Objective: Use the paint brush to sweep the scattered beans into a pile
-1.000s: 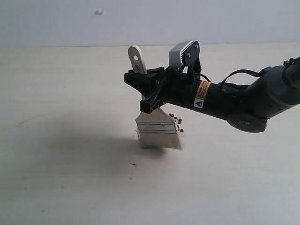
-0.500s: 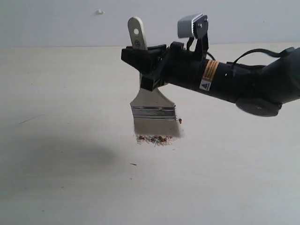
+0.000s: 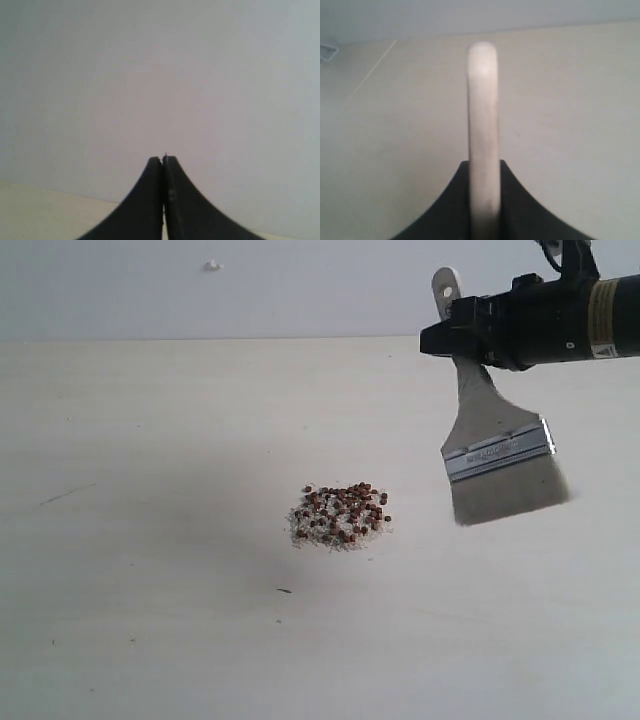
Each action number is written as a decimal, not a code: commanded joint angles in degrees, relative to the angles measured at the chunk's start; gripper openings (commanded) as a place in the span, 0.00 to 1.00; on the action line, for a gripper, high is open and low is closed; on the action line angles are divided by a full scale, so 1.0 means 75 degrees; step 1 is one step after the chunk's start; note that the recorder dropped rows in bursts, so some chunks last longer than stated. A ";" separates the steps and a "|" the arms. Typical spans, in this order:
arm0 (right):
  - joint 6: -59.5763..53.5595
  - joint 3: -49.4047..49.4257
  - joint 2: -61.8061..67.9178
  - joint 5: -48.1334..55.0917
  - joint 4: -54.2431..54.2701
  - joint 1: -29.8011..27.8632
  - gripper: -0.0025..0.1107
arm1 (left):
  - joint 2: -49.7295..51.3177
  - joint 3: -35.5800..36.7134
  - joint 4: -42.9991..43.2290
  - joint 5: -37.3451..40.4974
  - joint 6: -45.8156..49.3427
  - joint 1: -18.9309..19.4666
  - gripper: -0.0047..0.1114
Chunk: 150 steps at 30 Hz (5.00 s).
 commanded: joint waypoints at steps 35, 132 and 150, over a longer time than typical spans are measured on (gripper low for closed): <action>0.0909 -0.0720 0.2508 -0.0224 -0.0147 -0.0183 0.03 | -0.0041 0.0045 0.0028 0.0024 0.0032 0.0005 0.04; -0.4715 0.6699 -1.1224 0.4942 0.5325 -0.0183 0.02 | -0.0041 0.0045 0.0028 0.0024 0.0032 0.0005 0.04; -0.4898 0.7412 -1.1972 0.5047 0.5314 -0.0183 0.02 | -0.0041 0.0045 0.0028 0.0024 0.0032 0.0005 0.04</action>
